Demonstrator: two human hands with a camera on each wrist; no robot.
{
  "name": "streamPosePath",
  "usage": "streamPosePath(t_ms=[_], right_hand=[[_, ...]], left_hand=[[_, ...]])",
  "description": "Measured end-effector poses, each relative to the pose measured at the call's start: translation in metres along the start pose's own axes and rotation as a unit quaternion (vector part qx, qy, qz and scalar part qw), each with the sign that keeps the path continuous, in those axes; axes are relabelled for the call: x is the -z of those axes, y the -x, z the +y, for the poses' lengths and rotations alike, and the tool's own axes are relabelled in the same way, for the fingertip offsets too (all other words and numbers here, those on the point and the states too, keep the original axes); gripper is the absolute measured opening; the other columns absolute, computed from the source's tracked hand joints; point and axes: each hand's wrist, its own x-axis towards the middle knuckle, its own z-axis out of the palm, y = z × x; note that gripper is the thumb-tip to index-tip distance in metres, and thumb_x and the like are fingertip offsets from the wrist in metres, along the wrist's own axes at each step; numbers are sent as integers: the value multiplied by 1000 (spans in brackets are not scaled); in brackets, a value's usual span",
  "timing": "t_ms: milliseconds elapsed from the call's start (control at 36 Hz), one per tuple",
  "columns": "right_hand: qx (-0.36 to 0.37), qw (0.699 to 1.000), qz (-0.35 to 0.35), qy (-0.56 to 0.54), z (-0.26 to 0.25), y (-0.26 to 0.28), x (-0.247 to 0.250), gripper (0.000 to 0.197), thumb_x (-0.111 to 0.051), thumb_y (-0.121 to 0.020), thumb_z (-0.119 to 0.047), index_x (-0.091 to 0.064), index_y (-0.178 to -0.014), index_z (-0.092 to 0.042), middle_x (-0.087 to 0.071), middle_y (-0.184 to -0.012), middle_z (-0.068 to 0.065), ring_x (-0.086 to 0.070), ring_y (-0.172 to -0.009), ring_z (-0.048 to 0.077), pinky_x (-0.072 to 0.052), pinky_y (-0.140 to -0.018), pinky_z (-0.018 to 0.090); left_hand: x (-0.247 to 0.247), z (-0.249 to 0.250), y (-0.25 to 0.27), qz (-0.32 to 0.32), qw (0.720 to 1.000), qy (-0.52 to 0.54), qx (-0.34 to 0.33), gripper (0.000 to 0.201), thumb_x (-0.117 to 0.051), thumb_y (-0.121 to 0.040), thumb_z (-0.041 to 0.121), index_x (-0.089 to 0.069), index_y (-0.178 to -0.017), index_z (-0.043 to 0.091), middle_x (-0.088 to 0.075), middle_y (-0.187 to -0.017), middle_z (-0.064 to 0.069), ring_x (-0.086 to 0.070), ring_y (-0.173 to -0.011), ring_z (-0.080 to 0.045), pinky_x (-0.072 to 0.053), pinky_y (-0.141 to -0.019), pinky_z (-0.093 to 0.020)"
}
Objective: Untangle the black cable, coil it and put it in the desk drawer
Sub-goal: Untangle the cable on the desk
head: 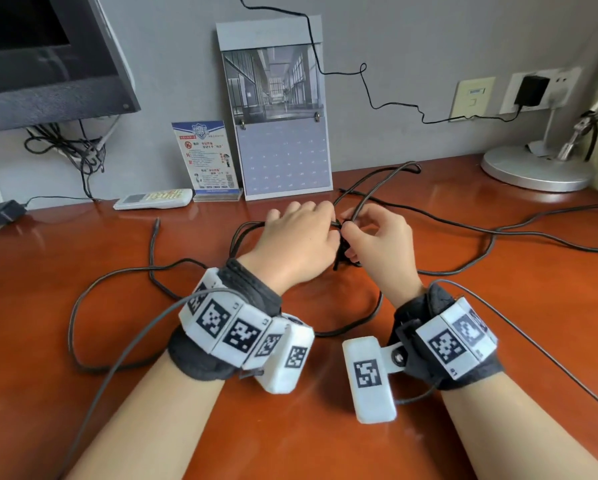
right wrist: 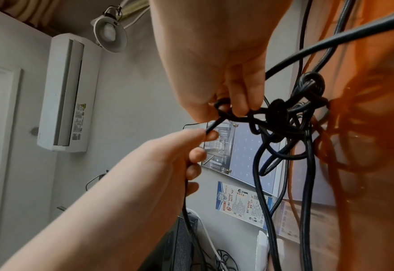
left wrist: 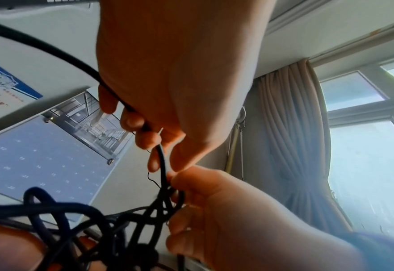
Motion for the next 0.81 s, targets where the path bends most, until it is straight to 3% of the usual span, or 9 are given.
streamPosePath(t_ms=[83, 194, 306, 389, 472, 556, 639, 722, 806], right_hand=[[12, 1000, 10, 12, 2, -1, -1, 10, -57, -80, -11, -64, -79, -4, -65, -71, 9, -62, -63, 31, -52, -66, 47], [-12, 999, 33, 12, 7, -4, 2, 11, -55, -82, -10, -65, -83, -14, -61, -68, -9, -63, -68, 22, -54, -71, 46], [-6, 999, 29, 20, 7, -6, 1, 13, -54, -83, -12, -66, -84, -15, -60, -66, -11, -61, -65, 20, -54, -72, 41], [-9, 999, 46, 23, 8, -8, 0, 13, -54, -83, -14, -66, -83, -10, -60, -66, -3, -60, -65, 24, -53, -68, 38], [-20, 996, 82, 38, 16, -12, 7, 16, -53, -87, -17, -63, -75, -13, -56, -63, -4, -54, -65, 22, -44, -64, 31], [-53, 993, 104, 12, 23, -17, 14, 32, -52, -87, -23, -45, -57, -15, -44, -50, -4, -47, -56, 28, -46, -58, 41], [-70, 993, 90, -3, 20, -16, 12, 30, -53, -86, -24, -46, -59, -14, -43, -49, -7, -44, -53, 20, -52, -64, 51], [-57, 996, 68, 6, 15, -14, 9, 22, -53, -85, -18, -55, -66, -29, -51, -57, -13, -53, -61, 17, -54, -71, 50], [-43, 998, 51, 14, 11, -11, 7, 15, -53, -84, -16, -61, -78, -27, -56, -65, -12, -57, -69, 19, -54, -74, 49]], left_hand=[[2, -1, -1, 11, 1000, 1, 13, 28, -36, -96, 28, -43, -122, 19, -48, -126, -2, -35, -121, -22, -22, -99, -40], [22, -17, -1, 100, 993, 40, 50, 27, -40, -94, 22, -46, -120, 19, -49, -115, 3, -38, -115, -19, -22, -92, -37], [42, -38, 1, 153, 978, 96, 103, 17, -41, -93, 21, -55, -103, 25, -56, -97, 4, -46, -111, -23, -23, -88, -34], [50, -44, 4, 182, 969, 98, 137, 17, -40, -94, 22, -56, -97, 26, -61, -107, -1, -45, -115, -25, -24, -92, -35], [67, -57, 12, 264, 950, 55, 160, 28, -37, -96, 25, -64, -98, 21, -61, -112, -8, -45, -113, -28, -26, -92, -38], [78, -79, 23, 281, 939, 52, 191, 31, -38, -94, 22, -66, -83, 15, -60, -73, -5, -42, -90, -24, -22, -81, -36], [72, -93, 24, 232, 944, 65, 227, 31, -39, -91, 20, -64, -74, 13, -50, -51, 1, -45, -84, -25, -29, -87, -37], [66, -97, 22, 207, 945, 38, 250, 31, -39, -91, 21, -65, -76, 14, -55, -63, 4, -50, -94, -29, -32, -99, -43], [60, -95, 19, 186, 956, 37, 222, 25, -42, -90, 18, -63, -82, 30, -65, -99, -1, -52, -109, -30, -34, -102, -46]])
